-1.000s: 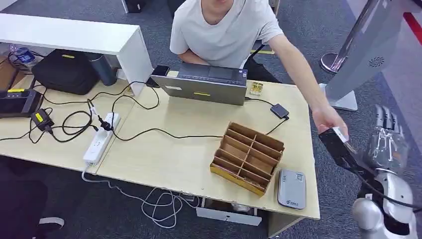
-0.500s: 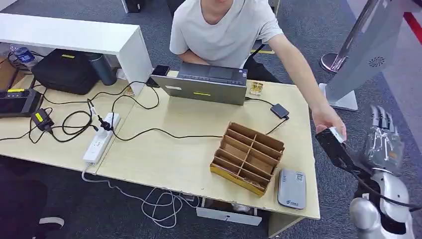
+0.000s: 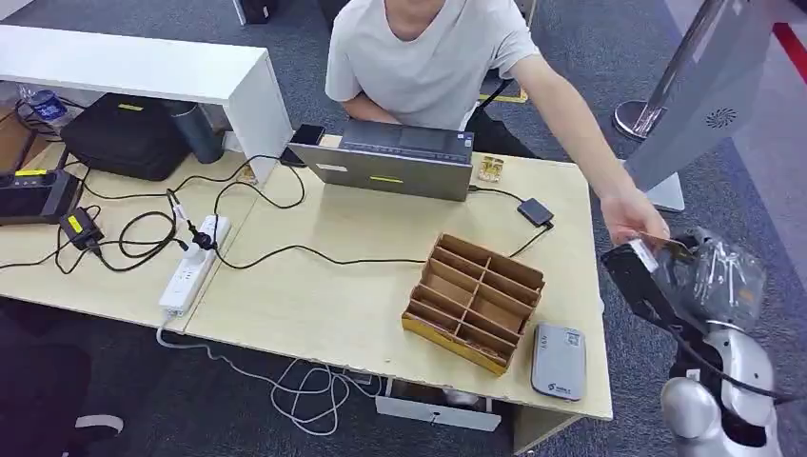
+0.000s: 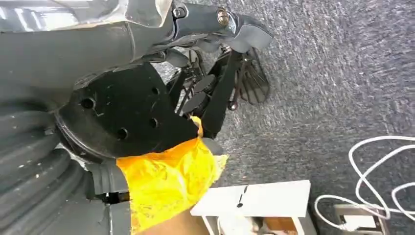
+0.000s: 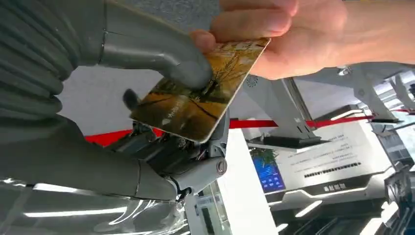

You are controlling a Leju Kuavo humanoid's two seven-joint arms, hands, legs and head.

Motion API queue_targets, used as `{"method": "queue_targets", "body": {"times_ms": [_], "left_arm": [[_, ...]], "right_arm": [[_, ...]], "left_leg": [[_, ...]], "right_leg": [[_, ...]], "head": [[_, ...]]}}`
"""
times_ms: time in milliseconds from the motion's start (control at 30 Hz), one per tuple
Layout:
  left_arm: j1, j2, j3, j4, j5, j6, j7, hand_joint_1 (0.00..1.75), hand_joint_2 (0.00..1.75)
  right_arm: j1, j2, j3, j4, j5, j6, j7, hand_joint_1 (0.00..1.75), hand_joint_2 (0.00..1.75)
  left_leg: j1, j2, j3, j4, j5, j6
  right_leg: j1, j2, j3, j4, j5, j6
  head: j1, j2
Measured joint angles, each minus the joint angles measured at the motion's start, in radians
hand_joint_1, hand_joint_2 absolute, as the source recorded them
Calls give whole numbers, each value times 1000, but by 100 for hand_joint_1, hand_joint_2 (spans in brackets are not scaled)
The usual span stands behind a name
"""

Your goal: Pass the card to the sensor for recognition and then transmit it.

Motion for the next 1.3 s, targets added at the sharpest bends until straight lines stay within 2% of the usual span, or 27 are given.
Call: {"method": "queue_targets", "body": {"times_ms": [300, 467, 700, 967, 1133, 1300], "left_arm": [[0, 3, 0, 0, -1, -9, -10, 0, 175], [1, 4, 0, 0, -10, 7, -55, 0, 175], [3, 2, 0, 0, -18, 32, -42, 0, 175], [3, -5, 0, 6, -7, 20, -38, 0, 175], [4, -9, 0, 7, -4, 14, -34, 0, 175], [3, -11, 0, 8, -10, 13, -26, 0, 175]], "right_arm": [[0, 1, -2, 0, -3, -2, -4, 175, 175], [2, 2, -8, 0, -9, -3, -19, 175, 175], [37, 3, -8, -23, 19, -27, -61, 175, 175], [224, 23, -8, -178, 72, -124, -135, 175, 175], [351, 56, -7, -292, 93, -153, -173, 175, 175], [419, 87, -3, -334, 117, -171, -182, 175, 175]], "left_leg": [[0, 0, 0, 0, 0, 0], [0, 0, 0, 0, 0, 0], [0, 0, 0, 0, 0, 0], [0, -1, -1, 0, 0, 0], [0, -1, -2, -1, 0, 0], [0, -1, -2, -1, 0, 0]], "right_leg": [[0, 0, 0, 0, 0, 0], [0, 0, 0, 0, 0, 0], [0, 0, 0, 0, 0, 0], [0, -1, -2, 0, 0, 0], [0, -1, -2, 0, 0, 0], [0, -1, -2, 0, 0, 0]], "head": [[0, 0], [0, 0], [0, 0], [0, 0], [0, 0], [0, 0]]}}
